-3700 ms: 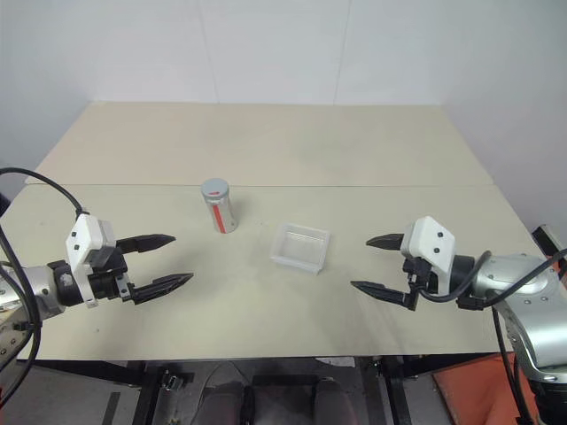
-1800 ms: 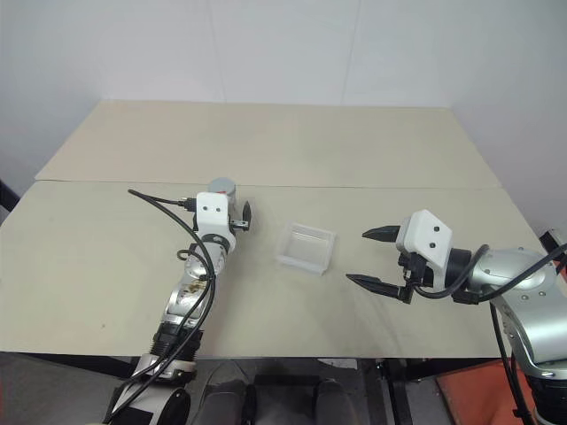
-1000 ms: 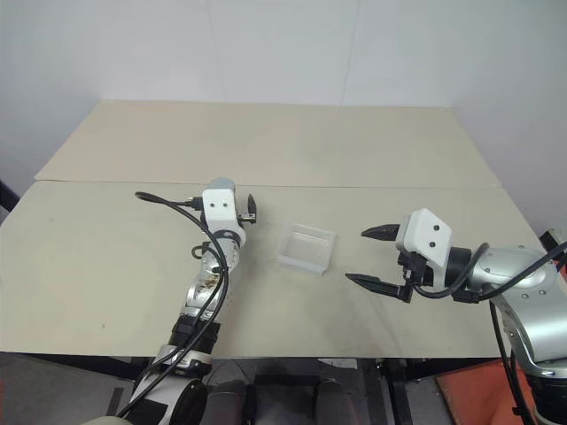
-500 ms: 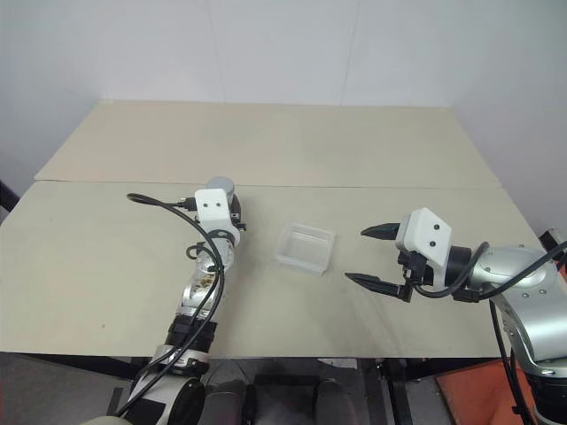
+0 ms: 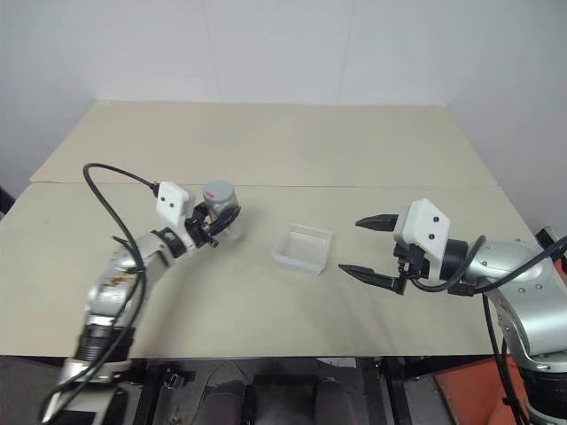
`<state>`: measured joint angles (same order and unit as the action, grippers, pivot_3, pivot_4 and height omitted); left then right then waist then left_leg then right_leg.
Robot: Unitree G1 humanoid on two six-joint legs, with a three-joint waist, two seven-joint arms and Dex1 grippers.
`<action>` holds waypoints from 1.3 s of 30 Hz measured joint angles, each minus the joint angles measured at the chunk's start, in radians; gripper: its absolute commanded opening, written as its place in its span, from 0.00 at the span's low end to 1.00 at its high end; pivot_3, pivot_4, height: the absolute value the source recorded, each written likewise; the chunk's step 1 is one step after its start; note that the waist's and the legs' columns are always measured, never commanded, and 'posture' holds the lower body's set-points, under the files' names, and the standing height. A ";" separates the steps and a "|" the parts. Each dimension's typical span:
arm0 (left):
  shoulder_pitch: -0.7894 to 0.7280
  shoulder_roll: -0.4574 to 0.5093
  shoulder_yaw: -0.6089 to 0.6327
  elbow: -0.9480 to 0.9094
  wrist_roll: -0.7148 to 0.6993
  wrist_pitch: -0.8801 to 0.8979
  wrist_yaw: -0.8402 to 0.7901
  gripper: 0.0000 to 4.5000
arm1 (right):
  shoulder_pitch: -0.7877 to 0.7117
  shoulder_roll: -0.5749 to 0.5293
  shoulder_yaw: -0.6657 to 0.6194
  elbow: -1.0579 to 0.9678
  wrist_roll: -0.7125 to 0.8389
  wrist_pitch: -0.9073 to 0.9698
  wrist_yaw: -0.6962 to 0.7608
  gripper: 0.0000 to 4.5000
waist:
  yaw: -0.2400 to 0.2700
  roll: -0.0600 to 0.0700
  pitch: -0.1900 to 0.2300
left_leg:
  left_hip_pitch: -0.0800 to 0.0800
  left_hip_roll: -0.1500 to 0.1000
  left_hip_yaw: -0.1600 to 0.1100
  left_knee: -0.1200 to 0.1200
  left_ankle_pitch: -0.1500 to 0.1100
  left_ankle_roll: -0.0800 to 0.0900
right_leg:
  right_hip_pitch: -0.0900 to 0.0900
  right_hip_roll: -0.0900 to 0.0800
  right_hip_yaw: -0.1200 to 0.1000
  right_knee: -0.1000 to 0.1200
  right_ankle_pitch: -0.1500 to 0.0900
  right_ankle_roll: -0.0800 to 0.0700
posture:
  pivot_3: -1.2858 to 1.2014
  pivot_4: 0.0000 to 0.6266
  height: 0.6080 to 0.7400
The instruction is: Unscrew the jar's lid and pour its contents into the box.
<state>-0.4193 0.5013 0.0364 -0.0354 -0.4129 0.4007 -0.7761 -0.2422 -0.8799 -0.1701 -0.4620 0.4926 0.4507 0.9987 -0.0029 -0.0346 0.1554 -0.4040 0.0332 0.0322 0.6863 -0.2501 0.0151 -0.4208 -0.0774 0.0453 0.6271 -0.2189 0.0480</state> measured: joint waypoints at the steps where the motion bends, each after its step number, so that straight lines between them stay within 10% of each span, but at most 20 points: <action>1: -0.003 0.040 0.002 0.000 -0.039 0.020 -0.080 0.43 | -0.024 0.008 0.004 -0.001 0.003 0.007 -0.008 1.00 | -0.001 0.000 0.000 | 0.000 0.000 0.000 0.000 0.000 0.000 | 0.000 0.000 0.000 0.000 0.000 0.000 | 0.52 0.24 1.00; 11: -0.180 0.091 -0.065 0.141 -0.114 0.020 -0.455 0.43 | -0.298 0.150 0.157 0.093 0.002 0.048 -0.050 1.00 | 0.000 0.000 0.000 | -0.002 0.000 0.000 0.000 0.000 0.000 | -0.001 0.000 -0.001 -0.001 0.000 0.000 | 0.52 0.24 1.00; 39: -0.254 -0.039 -0.127 0.248 -0.026 -0.116 -0.521 0.43 | -0.509 0.418 0.321 0.162 0.032 0.276 -0.207 1.00 | -0.010 0.000 0.000 | -0.003 0.000 -0.001 0.000 0.000 0.000 | -0.002 0.000 -0.001 0.003 0.000 0.000 | 0.52 0.24 1.00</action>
<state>-0.6738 0.4625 -0.0910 0.2131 -0.4394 0.2844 -1.2971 -0.7510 -0.4616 0.1512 -0.3001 0.5241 0.7263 0.7922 -0.0129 -0.0344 0.1554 -0.4073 0.0334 0.0314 0.6865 -0.2500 0.0155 -0.4230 -0.0772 0.0440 0.6296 -0.2189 0.0480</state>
